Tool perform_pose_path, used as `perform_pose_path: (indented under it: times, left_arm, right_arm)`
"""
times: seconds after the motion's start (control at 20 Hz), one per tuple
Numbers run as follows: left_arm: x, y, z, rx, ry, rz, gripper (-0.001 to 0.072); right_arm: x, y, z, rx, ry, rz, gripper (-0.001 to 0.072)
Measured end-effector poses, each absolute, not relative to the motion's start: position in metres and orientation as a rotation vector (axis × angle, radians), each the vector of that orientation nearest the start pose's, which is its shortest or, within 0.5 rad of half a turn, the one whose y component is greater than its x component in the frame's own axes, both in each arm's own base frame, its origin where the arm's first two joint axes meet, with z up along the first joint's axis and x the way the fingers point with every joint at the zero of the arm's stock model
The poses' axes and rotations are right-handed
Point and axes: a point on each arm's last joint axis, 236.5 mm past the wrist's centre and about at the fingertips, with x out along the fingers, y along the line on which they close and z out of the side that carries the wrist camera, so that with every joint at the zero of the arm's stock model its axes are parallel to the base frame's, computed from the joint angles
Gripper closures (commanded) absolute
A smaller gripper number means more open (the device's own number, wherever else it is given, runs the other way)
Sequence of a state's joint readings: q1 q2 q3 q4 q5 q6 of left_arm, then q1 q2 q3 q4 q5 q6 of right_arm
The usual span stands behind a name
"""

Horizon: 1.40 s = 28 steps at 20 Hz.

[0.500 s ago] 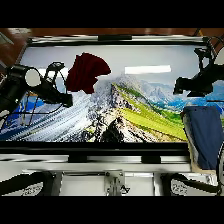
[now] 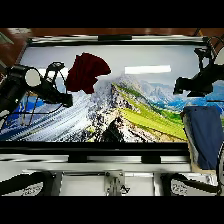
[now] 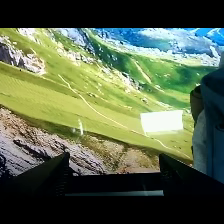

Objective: Fold the shirts.

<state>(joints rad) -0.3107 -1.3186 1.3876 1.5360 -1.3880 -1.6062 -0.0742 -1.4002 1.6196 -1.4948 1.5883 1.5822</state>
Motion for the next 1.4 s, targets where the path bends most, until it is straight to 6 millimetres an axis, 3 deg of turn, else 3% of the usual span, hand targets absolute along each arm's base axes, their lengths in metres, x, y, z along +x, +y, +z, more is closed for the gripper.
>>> perform_pose_path:
  times: [0.2,0.45,0.7,0.8,1.0,1.2,1.4]
  left_arm:
    - [0.364,-0.125,0.059,0.148,1.317,-0.265,-0.0013]
    - [0.364,-0.125,0.059,0.146,1.315,-0.265,-0.0013]
    - [0.384,-0.139,0.063,0.101,1.228,-0.291,-0.0013]
    - [0.408,-0.143,0.066,0.043,1.157,-0.276,-0.0013]
    - [0.483,-0.124,0.062,-0.061,1.036,-0.188,-0.0013]
    - [0.544,-0.11,0.022,-0.031,1.01,-0.176,-0.0013]
    - [0.582,-0.108,-0.023,0.003,0.993,-0.183,-0.0013]
  right_arm:
    - [0.399,-0.012,0.098,0.106,1.321,-0.004,0.004]
    - [0.453,-0.017,0.119,0.1,1.073,-0.014,0.004]
    - [0.494,-0.009,0.149,0.153,0.863,0.006,0.004]
    - [0.496,0.0,0.151,0.193,0.852,0.033,0.004]
    - [0.482,0.022,0.14,0.21,0.934,0.104,0.004]
    - [0.453,0.041,0.124,0.188,1.073,0.171,0.004]
    - [0.431,0.065,0.115,0.141,1.164,0.244,0.004]
